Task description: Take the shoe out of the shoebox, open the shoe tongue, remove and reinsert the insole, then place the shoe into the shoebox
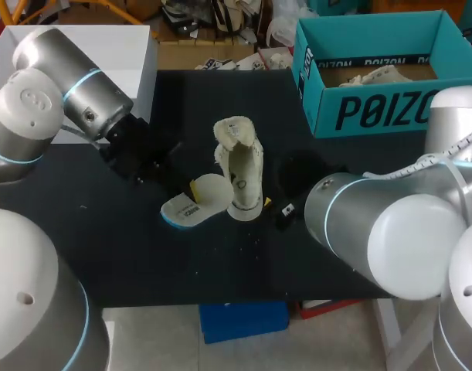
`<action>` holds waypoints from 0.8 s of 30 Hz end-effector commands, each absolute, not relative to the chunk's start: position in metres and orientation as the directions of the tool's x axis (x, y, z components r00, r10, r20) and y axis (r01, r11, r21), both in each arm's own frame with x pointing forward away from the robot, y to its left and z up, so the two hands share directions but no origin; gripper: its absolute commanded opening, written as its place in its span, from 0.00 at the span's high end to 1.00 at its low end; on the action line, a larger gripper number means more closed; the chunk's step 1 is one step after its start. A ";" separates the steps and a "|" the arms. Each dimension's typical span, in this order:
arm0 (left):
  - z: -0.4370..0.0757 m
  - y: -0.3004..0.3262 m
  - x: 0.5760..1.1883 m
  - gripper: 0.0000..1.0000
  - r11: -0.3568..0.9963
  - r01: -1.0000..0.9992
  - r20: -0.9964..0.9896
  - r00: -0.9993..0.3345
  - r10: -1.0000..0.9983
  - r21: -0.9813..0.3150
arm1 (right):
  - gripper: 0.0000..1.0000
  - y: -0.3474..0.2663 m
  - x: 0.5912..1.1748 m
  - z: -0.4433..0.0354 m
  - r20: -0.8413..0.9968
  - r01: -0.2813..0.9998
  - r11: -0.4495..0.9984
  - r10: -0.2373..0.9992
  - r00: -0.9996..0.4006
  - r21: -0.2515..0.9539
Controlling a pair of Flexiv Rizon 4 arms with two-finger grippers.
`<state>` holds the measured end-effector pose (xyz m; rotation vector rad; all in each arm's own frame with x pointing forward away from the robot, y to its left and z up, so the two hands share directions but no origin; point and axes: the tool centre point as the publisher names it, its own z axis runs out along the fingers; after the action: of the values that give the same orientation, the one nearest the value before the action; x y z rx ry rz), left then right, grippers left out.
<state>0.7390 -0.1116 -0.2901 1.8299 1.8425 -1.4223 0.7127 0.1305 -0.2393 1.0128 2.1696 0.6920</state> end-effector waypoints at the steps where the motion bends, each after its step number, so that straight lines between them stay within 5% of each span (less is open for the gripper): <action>1: -0.294 -0.120 0.749 1.00 -0.234 0.836 -0.687 -0.215 0.694 -0.497 | 0.00 0.131 0.711 -0.240 -0.323 0.466 0.563 0.804 -0.498 0.683; 24: -0.316 -0.158 0.780 1.00 -0.199 0.847 -0.642 -0.200 0.740 -0.494 | 0.00 0.131 0.711 -0.240 -0.323 0.466 0.563 0.804 -0.498 0.683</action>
<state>0.7751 -0.1510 -0.3124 1.8925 1.9009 -1.3736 0.7126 0.1308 -0.2396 1.0132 2.1691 0.6924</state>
